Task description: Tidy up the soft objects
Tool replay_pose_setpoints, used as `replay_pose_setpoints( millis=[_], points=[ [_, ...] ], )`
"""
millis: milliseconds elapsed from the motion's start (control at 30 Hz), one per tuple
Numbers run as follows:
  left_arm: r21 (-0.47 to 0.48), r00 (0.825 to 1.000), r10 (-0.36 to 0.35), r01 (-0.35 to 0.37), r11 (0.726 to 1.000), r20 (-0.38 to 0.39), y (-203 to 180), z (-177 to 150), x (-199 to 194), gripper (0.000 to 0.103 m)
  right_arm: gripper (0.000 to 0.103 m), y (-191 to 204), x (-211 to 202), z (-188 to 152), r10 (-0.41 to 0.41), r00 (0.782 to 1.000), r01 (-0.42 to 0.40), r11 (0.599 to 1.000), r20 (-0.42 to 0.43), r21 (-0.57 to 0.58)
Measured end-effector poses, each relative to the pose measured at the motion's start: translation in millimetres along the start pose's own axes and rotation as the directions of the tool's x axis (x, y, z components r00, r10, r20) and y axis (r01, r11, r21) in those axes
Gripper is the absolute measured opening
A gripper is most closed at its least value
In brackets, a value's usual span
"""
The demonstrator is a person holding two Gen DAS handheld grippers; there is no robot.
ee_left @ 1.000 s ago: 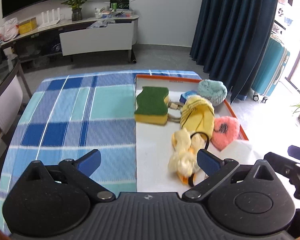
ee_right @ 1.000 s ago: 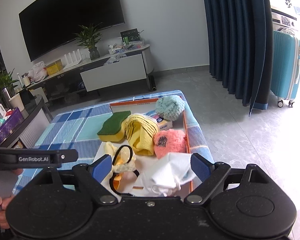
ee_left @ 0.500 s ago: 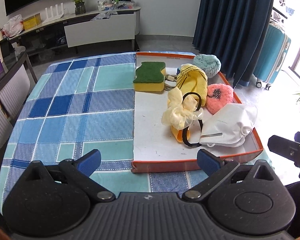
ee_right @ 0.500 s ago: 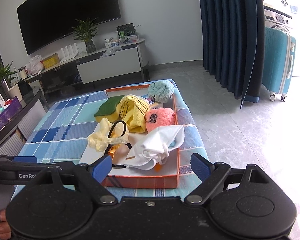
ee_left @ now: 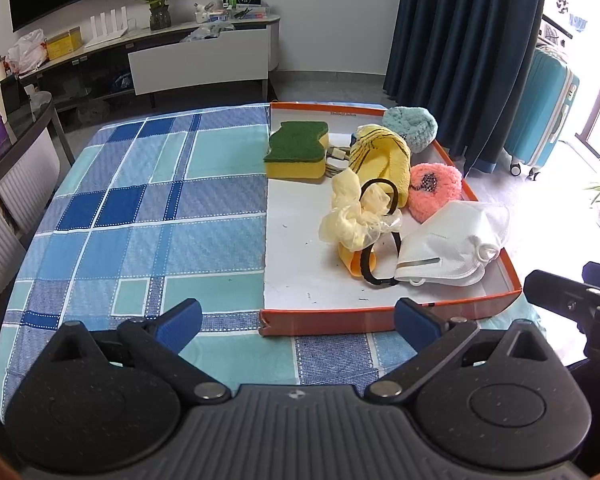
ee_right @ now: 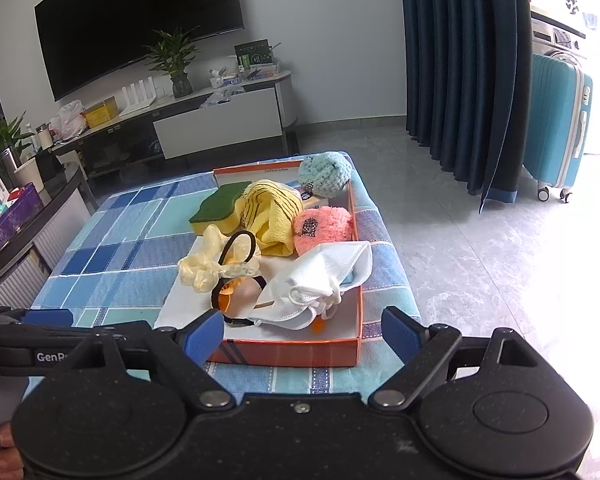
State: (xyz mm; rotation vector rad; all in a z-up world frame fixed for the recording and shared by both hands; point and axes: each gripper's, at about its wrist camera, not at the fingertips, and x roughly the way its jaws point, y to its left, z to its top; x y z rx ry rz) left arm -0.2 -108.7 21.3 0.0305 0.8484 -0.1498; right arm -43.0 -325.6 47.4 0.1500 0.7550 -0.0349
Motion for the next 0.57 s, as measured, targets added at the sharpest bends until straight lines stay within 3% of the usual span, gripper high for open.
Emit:
replay_pose_setpoints(
  millis=[567],
  points=[
    [-0.013, 0.999, -0.041, 0.041, 0.999, -0.022, 1.7, -3.0, 5.0, 0.103, 0.101, 3.6, 7.9, -0.7, -0.002, 1.0, 0.002, 1.0, -0.021, -0.004]
  ],
)
